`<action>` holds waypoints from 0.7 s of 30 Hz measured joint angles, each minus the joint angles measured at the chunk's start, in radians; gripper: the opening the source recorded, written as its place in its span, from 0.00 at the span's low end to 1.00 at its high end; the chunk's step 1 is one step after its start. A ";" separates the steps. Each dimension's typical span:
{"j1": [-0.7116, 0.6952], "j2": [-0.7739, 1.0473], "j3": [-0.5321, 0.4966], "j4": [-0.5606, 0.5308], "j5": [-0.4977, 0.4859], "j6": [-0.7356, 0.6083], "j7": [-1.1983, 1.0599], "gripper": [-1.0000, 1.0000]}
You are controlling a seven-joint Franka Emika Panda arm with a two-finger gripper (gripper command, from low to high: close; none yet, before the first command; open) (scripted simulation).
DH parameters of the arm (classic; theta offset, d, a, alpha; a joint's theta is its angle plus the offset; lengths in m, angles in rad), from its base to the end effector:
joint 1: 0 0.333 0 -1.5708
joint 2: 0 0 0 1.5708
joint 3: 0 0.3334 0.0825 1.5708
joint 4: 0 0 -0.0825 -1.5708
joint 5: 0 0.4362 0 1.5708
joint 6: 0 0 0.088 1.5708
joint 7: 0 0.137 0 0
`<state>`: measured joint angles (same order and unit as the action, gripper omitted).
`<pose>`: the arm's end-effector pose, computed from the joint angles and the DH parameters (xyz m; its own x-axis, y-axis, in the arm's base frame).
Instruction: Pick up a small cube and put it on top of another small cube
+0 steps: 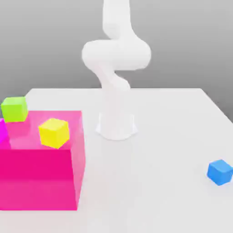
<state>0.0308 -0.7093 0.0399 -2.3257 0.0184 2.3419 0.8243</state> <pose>0.4405 0.0361 0.6578 0.5513 -0.6987 0.4559 -0.5073 -0.7146 -0.4817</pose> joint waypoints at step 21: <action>0.291 0.774 0.385 -0.215 -0.134 0.353 0.415 0.50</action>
<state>0.3223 0.0642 0.4249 -2.5411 -0.1160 2.6947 1.2391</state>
